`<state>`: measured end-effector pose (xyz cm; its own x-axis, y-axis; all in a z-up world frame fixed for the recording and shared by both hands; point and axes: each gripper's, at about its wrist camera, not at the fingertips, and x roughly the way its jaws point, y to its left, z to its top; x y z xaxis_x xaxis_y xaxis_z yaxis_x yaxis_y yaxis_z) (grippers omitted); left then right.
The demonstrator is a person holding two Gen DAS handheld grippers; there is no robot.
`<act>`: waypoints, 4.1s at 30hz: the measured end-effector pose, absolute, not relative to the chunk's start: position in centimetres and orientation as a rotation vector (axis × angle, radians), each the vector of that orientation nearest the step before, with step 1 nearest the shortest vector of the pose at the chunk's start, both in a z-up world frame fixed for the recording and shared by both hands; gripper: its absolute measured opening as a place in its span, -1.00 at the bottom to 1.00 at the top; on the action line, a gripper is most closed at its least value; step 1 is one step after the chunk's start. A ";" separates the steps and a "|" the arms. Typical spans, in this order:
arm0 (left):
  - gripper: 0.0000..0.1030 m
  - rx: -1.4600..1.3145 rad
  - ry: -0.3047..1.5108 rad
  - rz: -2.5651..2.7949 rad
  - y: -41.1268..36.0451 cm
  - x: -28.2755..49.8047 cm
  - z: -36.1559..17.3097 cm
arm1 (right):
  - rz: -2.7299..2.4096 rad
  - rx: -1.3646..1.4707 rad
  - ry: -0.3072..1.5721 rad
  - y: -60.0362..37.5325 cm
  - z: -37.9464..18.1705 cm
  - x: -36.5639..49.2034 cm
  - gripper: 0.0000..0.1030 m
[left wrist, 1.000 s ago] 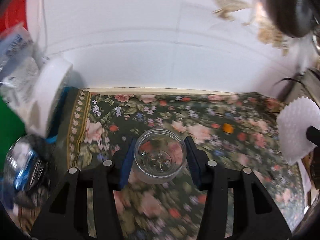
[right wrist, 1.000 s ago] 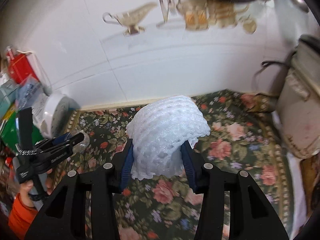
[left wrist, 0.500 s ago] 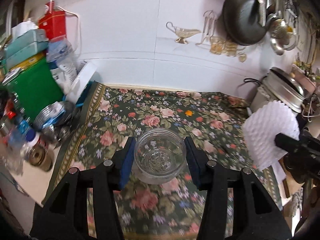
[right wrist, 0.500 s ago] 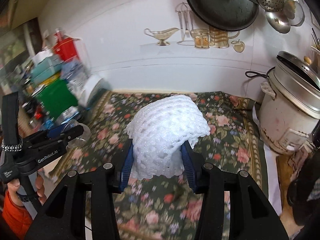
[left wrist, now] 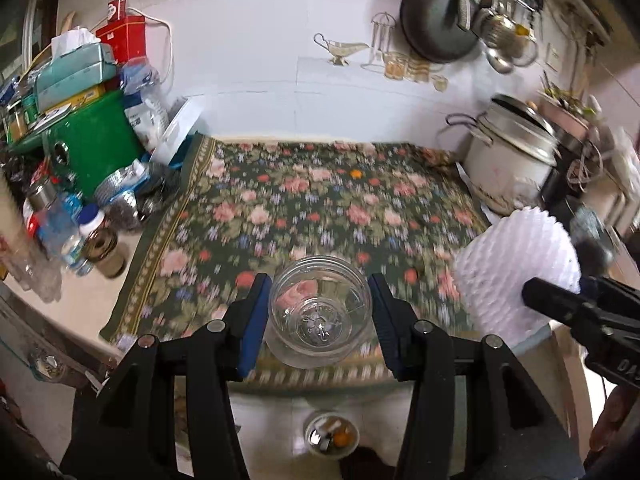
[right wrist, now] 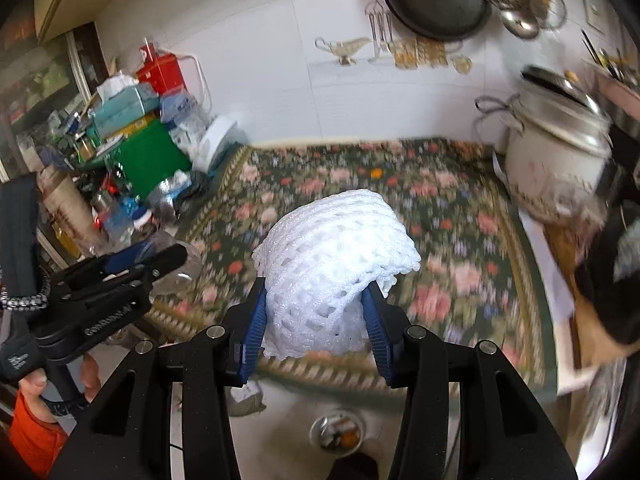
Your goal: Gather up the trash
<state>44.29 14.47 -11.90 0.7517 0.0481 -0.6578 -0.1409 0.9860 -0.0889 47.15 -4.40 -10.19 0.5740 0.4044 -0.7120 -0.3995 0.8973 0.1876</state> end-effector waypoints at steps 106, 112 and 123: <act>0.05 -0.211 0.727 0.043 6.8 26.4 -15.8 | 0.484 0.005 0.883 -10.8 -14.9 32.7 0.34; 0.13 -0.087 0.529 0.001 5.9 18.6 -6.8 | 0.498 0.005 0.647 -10.0 -5.7 26.3 0.34; 0.95 -0.050 0.399 -0.007 7.4 5.9 -2.0 | 0.420 0.030 0.501 -9.2 -0.8 14.9 0.67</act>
